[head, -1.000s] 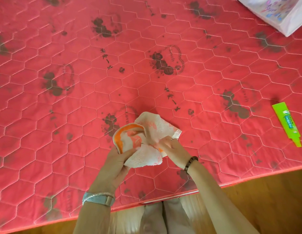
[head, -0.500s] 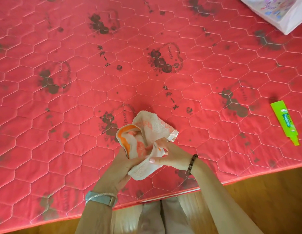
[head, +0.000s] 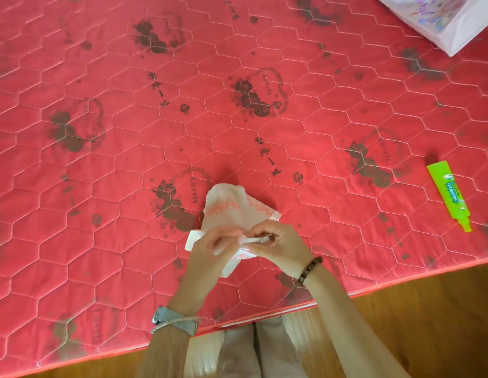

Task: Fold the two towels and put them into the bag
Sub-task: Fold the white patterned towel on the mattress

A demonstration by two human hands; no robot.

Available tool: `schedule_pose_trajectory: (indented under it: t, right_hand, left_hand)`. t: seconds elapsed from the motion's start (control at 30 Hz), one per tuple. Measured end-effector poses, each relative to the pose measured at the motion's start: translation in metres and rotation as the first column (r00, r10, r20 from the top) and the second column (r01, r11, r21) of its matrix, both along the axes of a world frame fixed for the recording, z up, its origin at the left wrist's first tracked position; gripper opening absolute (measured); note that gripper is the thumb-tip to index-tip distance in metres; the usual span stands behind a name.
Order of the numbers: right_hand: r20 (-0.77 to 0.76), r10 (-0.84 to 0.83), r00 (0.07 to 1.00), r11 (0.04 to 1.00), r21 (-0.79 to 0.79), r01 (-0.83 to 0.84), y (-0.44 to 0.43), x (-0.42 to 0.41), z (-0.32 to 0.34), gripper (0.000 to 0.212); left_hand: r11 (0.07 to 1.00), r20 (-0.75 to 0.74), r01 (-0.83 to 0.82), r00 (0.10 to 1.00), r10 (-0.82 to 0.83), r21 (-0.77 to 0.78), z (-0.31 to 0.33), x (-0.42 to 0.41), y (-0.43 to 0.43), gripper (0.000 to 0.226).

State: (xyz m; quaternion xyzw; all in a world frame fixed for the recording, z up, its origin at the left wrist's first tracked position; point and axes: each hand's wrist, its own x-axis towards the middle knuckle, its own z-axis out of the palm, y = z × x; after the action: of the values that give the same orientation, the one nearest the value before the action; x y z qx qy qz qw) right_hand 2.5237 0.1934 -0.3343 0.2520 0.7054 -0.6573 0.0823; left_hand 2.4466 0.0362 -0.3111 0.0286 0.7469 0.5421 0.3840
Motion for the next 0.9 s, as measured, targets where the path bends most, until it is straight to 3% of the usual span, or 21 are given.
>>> schedule_pose_trajectory:
  t: [0.27, 0.47, 0.63, 0.73, 0.9]
  right_hand:
    - [-0.034, -0.176, 0.984, 0.984, -0.011, 0.175, 0.011, 0.016, -0.006, 0.019]
    - [-0.042, -0.164, 0.986, 0.987, -0.002, 0.164, 0.015, 0.027, -0.014, 0.015]
    - [0.116, -0.050, 0.992, 0.955, 0.295, 0.013, 0.012, 0.042, -0.042, 0.006]
    - [0.221, -0.042, 0.974, 0.946, 0.322, -0.032, 0.011, 0.058, -0.067, 0.009]
    - [0.271, -0.129, 0.954, 0.958, 0.281, 0.050, 0.013, 0.082, -0.101, 0.012]
  left_hand:
    - [0.995, -0.070, 0.082, 0.995, -0.078, 0.062, -0.013, 0.002, 0.009, 0.010]
    - [0.991, -0.112, 0.128, 0.986, -0.124, 0.026, -0.029, 0.006, 0.014, 0.019]
    - [0.977, -0.191, 0.174, 0.962, -0.194, -0.120, -0.073, 0.011, 0.012, 0.031]
    - [0.959, -0.232, 0.207, 0.940, -0.249, -0.192, -0.104, 0.019, 0.015, 0.036]
    - [0.927, -0.376, 0.262, 0.858, -0.350, -0.268, -0.151, 0.026, 0.038, 0.046]
